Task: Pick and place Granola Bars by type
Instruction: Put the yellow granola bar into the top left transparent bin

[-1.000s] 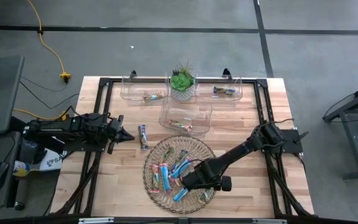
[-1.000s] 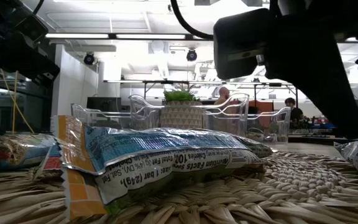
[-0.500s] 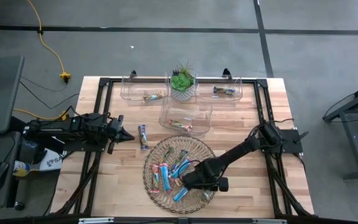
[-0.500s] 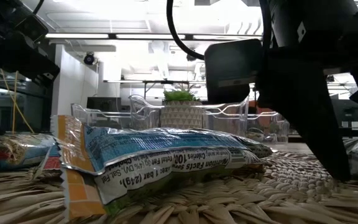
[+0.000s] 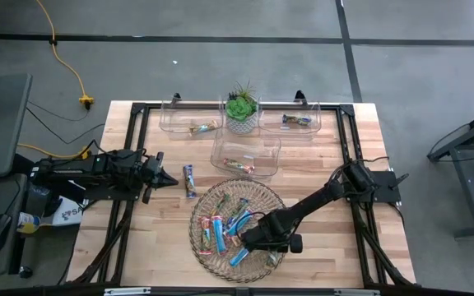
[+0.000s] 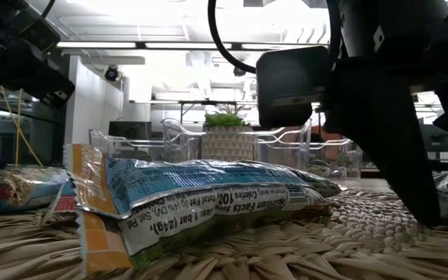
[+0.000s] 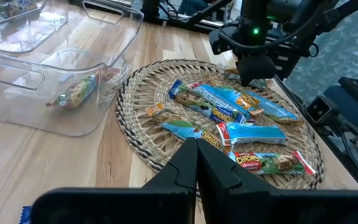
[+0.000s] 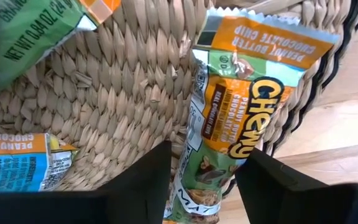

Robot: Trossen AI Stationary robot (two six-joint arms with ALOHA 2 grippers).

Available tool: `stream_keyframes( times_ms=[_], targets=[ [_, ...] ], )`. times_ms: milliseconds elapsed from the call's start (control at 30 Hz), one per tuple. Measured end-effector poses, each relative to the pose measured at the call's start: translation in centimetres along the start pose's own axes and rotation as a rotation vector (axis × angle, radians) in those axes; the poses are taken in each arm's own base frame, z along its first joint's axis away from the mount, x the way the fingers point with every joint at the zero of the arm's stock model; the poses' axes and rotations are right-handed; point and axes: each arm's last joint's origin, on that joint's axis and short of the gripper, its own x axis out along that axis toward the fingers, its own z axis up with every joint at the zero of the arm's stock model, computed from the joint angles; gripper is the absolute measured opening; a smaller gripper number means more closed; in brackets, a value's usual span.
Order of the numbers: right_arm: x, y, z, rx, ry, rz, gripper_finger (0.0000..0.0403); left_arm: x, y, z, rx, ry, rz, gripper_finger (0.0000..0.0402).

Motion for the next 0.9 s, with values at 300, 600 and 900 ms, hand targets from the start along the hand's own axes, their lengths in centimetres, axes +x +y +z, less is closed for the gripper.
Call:
stream_keyframes(
  times_ms=[300, 600, 900],
  targets=[
    [0.00, 0.16, -0.07, -0.014, 0.008, 0.015, 0.0112, 0.00, 0.00, 0.01, 0.000, 0.000, 0.000, 0.0001],
    [-0.01, 0.44, -0.30, -0.030, 0.041, 0.039, 0.0073, -0.01, -0.02, 0.01, 0.000, 0.000, -0.005, 0.0001],
    [-0.36, 0.81, -0.75, -0.047, 0.065, 0.066, 0.0055, -0.01, -0.01, 0.01, 0.000, 0.000, -0.003, 0.0001]
  ],
)
